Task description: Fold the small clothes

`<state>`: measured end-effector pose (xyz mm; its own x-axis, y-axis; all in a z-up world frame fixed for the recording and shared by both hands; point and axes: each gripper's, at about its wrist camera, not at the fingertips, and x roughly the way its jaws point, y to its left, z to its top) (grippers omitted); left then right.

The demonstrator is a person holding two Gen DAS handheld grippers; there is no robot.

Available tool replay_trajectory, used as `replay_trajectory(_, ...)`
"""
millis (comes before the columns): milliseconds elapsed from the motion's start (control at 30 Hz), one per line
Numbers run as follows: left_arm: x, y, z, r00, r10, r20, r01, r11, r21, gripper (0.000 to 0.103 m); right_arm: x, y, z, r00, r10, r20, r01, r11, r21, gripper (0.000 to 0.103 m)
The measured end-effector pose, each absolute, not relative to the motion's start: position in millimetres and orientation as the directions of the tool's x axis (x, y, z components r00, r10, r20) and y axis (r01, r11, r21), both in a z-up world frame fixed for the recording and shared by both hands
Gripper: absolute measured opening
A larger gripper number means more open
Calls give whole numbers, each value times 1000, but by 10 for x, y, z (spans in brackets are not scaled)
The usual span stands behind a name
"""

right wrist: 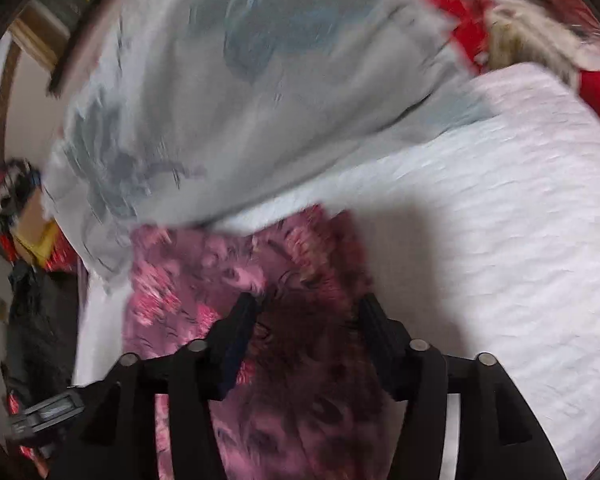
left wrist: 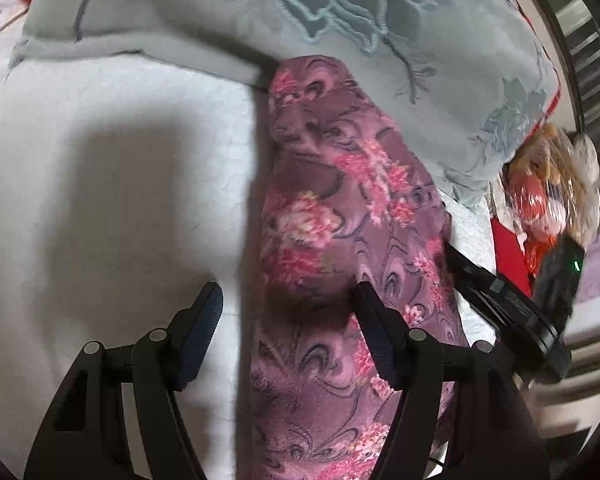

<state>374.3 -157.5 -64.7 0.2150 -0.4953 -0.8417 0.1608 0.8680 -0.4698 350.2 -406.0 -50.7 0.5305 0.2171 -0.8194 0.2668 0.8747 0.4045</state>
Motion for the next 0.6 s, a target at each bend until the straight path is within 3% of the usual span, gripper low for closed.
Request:
replay_trajectory(33,3754,-1587,-636,219,-499,-838,167,866,-472,67,3534,-3999,-460,551,201,-810,241,891,386,44)
replay_trajectory(67,3754,-1586,-629,225,-502,-835,171,864,-473,67,3575,-3933,-390,569,181,-802,207,913,353,19)
replay_trajectory(100,3777,-1595,-637,232,-492,-839,170,870,-464,67,3588,-3910,-349,580,176,-796,190,920,342,10)
replay_trajectory(167,3846,-1603,-693,232,-462,-856,157,886,-436,70,3583,-3958,-340,606,142,-783,210,920,330,9)
replay_trajectory(233,3876,-1666,-709,247,-445,-861,182,894,-410,72,3639,-4010,-503,550,115,-827,239,927,289,8)
replay_trajectory(400,3816,-1508,-605,215,-469,-856,193,880,-434,72,3347,-4170,-264,621,162,-767,261,880,397,18)
replay_trajectory(433,3751,-1408,-604,202,-494,-846,190,867,-461,72,3236,-4235,-242,628,212,-749,248,857,451,26)
replay_trajectory(533,3535,-1264,-684,145,-581,-801,176,812,-557,72,2865,-4340,-315,622,327,-712,220,799,560,69)
replay_trajectory(600,3400,-1285,-770,109,-626,-772,175,777,-605,72,2671,-4352,-455,604,380,-701,200,779,595,71)
